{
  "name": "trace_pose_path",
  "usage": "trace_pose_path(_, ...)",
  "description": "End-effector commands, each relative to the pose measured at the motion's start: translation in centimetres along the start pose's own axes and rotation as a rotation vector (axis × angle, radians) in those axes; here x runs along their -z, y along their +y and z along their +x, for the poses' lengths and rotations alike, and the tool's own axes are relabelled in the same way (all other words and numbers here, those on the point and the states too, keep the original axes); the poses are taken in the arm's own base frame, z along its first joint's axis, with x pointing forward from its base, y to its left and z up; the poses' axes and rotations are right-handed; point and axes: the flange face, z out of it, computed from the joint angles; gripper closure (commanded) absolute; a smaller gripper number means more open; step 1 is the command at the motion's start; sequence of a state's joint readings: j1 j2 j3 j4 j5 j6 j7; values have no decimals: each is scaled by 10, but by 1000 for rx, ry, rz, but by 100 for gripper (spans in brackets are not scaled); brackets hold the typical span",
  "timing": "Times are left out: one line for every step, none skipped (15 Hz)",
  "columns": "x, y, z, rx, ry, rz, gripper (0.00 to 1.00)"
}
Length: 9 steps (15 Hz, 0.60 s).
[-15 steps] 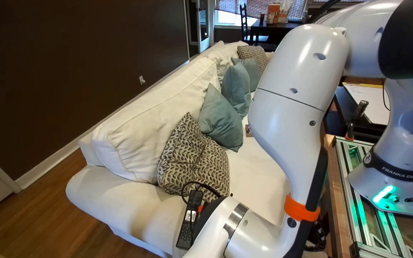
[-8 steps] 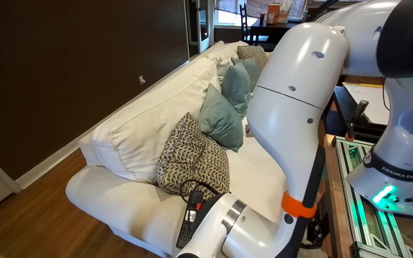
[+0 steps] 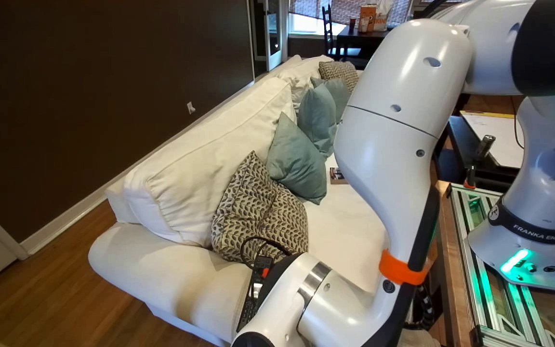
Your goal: Flip the grey remote over
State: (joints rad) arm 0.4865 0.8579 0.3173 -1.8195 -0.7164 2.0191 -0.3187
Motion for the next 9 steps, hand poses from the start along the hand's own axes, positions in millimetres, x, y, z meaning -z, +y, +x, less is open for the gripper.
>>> trace_pose_path(8,-7,-13,3,26,-11,0)
trace_pose_path(13,-8,-18,-1,34,-13,0)
trace_pose_path(20,-11,-27,-5,50,-19,0)
trace_pose_path(25,-13,-35,-11,63,-25,0)
trace_pose_path(31,-16,-43,-14,83,-34,0)
trace_pose_path(38,-20,-54,-27,106,-41,0)
trace_pose_path(42,-22,-63,-39,122,-48,0)
trace_pose_path(49,-26,-74,-50,156,-57,0)
trace_pose_path(53,-31,-85,-63,168,-63,0)
